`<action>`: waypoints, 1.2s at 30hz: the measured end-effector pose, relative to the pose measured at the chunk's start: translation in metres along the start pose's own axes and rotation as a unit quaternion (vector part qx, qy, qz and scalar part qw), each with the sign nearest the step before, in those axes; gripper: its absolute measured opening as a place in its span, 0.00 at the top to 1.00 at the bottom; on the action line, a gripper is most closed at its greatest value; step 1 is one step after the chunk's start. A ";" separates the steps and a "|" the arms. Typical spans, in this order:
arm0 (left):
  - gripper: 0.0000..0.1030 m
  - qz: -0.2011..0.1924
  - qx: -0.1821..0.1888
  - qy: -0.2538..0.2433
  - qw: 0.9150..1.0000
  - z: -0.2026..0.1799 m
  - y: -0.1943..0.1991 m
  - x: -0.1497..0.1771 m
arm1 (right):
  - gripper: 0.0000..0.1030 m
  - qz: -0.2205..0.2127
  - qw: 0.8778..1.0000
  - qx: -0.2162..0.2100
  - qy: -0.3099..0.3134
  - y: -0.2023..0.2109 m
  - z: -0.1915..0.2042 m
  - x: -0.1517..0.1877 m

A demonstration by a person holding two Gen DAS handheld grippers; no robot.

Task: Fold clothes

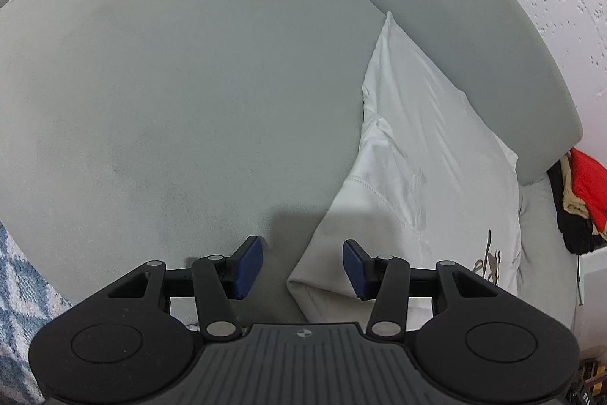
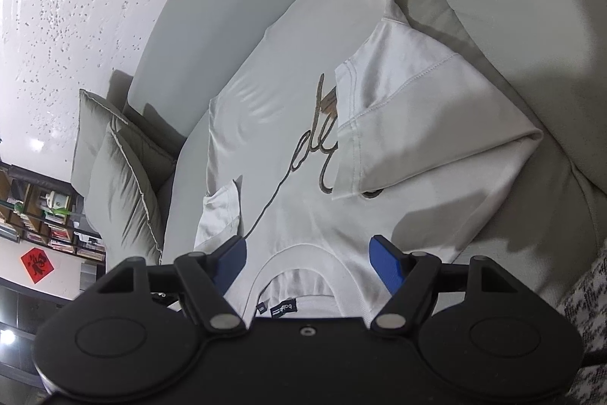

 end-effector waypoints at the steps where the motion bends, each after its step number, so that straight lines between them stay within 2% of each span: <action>1: 0.56 0.000 0.001 0.000 1.000 0.002 0.000 0.001 | 0.31 0.000 1.000 0.001 -0.002 -0.001 -0.001 -0.001; 5: 0.56 0.007 0.019 0.030 0.999 0.013 0.001 0.002 | 0.31 0.005 1.000 0.002 -0.004 -0.004 -0.002 0.000; 7: 0.64 0.020 0.041 0.054 0.997 0.016 0.000 0.004 | 0.31 0.007 1.000 0.002 -0.003 -0.005 -0.002 0.000; 8: 0.65 0.027 0.053 0.066 0.996 0.017 0.000 0.005 | 0.31 0.007 1.000 0.002 -0.001 -0.005 -0.002 0.000; 12: 0.64 0.036 0.071 0.088 0.993 0.022 -0.006 0.009 | 0.31 0.003 1.000 -0.001 -0.002 -0.002 -0.002 -0.003; 17: 0.64 0.027 0.102 0.124 0.987 0.033 -0.016 0.006 | 0.31 0.005 1.000 0.002 -0.004 -0.005 -0.003 -0.003; 19: 0.71 0.022 0.110 0.137 0.984 0.035 -0.018 0.006 | 0.31 0.005 1.000 0.001 -0.005 -0.005 -0.003 -0.002; 21: 0.92 0.016 0.107 0.142 0.984 0.035 -0.018 0.008 | 0.31 0.004 1.000 0.001 -0.007 -0.005 -0.004 -0.002; 23: 1.00 0.006 0.092 0.127 0.988 0.029 -0.015 0.011 | 0.31 0.003 1.000 0.002 -0.010 -0.004 -0.005 -0.002; 24: 1.00 -0.006 0.072 0.109 0.991 0.023 -0.009 0.013 | 0.31 0.002 1.000 0.003 -0.011 -0.004 -0.006 -0.003; 26: 1.00 -0.033 0.023 0.065 0.997 0.009 0.005 0.016 | 0.31 0.002 1.000 0.005 -0.014 -0.005 -0.008 -0.003; 28: 0.99 -0.030 -0.042 0.021 0.998 -0.004 0.009 0.020 | 0.31 0.001 1.000 0.008 -0.013 -0.005 -0.009 -0.004; 30: 0.97 -0.022 -0.080 -0.021 0.996 -0.015 0.005 0.022 | 0.31 -0.002 1.000 0.010 -0.010 -0.005 -0.009 -0.005; 32: 0.95 -0.027 -0.095 -0.050 0.994 -0.024 0.007 0.022 | 0.31 -0.003 1.000 0.012 -0.007 -0.005 -0.009 -0.006; 36: 0.80 -0.073 -0.106 -0.089 0.988 -0.036 0.026 0.020 | 0.31 -0.016 1.000 0.001 0.005 0.010 -0.005 -0.011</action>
Point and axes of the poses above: each gripper's, at about its wrist camera, not at the fingertips, and y roughly against the way its jaws point, z to its left, x to its underside, the point moved 2 cm from there along -y, roughly the way its jaws point, and after that the axes turned 12 degrees about -y, right-handed, at the moved point
